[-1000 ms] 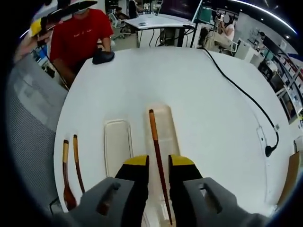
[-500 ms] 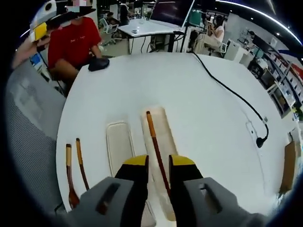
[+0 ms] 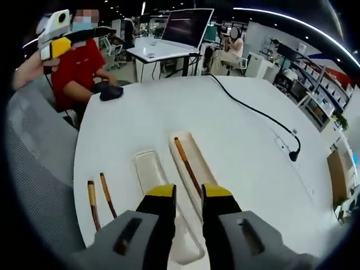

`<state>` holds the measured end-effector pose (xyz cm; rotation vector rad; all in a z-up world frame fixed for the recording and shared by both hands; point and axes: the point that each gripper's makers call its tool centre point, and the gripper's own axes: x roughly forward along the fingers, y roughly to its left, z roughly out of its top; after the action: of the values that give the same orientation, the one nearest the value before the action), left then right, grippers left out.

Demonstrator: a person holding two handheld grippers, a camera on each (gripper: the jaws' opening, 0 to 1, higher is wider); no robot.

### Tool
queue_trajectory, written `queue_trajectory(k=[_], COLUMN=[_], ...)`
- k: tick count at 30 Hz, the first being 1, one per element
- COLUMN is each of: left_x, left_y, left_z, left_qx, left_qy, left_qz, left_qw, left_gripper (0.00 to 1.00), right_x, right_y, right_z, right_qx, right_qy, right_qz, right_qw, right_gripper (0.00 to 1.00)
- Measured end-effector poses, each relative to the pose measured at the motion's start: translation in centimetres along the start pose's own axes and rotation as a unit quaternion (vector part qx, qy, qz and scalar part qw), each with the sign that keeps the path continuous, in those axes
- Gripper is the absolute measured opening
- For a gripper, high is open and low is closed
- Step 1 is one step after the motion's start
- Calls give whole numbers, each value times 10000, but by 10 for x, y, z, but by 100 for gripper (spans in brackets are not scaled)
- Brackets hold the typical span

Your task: Arrange the utensils inside the cutlery case until each visible utensil rests in its matching compartment.

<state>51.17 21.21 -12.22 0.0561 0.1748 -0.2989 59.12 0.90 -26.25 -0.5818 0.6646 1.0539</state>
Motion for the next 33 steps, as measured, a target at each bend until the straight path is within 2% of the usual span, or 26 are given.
queue_trajectory(k=[7,10,19,22,27,33], left_x=[3,3,4,5,6,5], left_y=[-5,-5,-4,-4,-4,-2], left_z=[-3,-4,-7,-8,-8,-6], left_qx=[166,171,193,195,209,201], left_qy=[83,111,157,171,192,143], left_qz=[-60,-61,-26,-26,-19,7], left_qw=[9998,9998,9997,9997,9996,9997], left_gripper=[88,88,88,88,88,88], right_x=[-19,-24,-38,-42,-41,-42], right_y=[5,3,10,15,32,39], right_z=[-9,-13,-13,-18,-34,-38], right_qx=[136,323,329,421,367,455], right_qy=[-78,-173,-274,-302,-165,-201], right_qz=[-121,-263,-279,-314,-165,2], right_qw=[9998,9990,9987,9982,9991,9988], right_gripper=[15,15,16,16,16,16])
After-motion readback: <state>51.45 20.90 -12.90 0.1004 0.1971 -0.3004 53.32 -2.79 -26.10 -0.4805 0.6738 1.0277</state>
